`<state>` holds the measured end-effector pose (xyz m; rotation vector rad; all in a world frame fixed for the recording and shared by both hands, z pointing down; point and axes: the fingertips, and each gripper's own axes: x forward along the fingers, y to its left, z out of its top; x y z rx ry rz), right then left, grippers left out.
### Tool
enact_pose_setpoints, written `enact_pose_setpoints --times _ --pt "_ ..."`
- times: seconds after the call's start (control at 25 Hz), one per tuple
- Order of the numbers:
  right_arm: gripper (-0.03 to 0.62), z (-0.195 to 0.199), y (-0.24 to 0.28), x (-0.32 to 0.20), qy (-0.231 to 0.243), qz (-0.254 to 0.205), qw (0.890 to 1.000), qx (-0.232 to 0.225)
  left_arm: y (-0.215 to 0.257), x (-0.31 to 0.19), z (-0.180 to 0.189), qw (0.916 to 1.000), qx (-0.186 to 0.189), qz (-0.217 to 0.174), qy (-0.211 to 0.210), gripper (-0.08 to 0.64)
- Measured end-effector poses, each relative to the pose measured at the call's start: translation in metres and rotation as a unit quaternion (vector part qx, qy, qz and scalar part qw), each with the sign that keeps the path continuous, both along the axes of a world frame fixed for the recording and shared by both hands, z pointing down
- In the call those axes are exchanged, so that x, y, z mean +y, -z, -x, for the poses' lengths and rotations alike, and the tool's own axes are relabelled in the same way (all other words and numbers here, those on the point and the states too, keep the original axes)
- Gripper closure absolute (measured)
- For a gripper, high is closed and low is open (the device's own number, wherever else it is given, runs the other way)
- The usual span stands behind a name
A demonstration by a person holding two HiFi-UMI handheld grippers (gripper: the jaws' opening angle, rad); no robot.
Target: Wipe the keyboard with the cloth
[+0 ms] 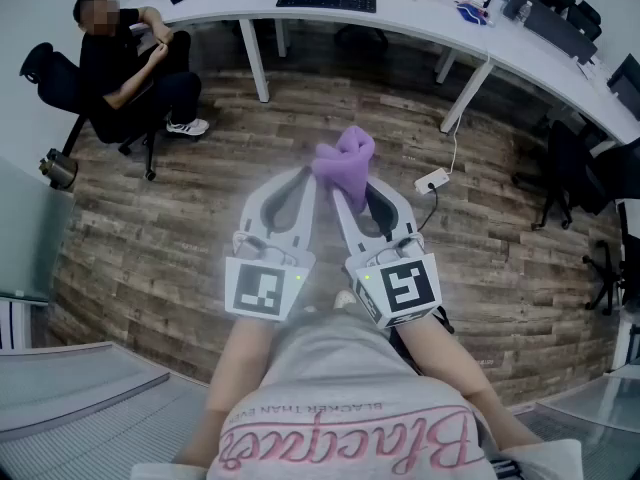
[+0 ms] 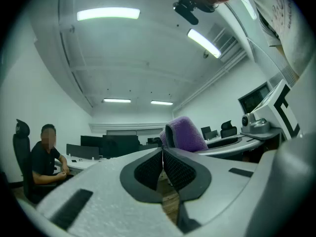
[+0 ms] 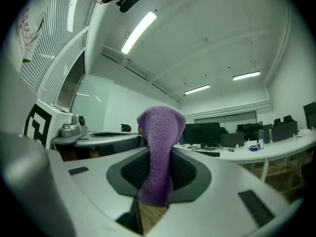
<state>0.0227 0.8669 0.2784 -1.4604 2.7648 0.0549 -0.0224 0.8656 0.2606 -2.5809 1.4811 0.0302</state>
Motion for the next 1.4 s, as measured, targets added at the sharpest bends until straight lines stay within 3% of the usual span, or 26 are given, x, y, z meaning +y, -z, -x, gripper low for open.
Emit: enact_pose_setpoints --times 0.52,0.84,1.4 --pt "0.502 -0.041 -0.005 -0.018 0.021 -0.004 1.000 -0.003 -0.002 -0.017 -0.040 0.9999 0.000 0.001 0.017 0.552" --pt "0.505 -0.050 -0.009 -0.028 0.027 -0.007 1.000 -0.008 -0.012 -0.025 -0.047 0.9996 0.002 0.010 0.028 0.552" --pt "0.503 -0.066 -0.013 -0.090 0.018 -0.008 1.000 -0.017 -0.015 -0.092 -0.057 0.9999 0.002 0.008 0.012 0.552"
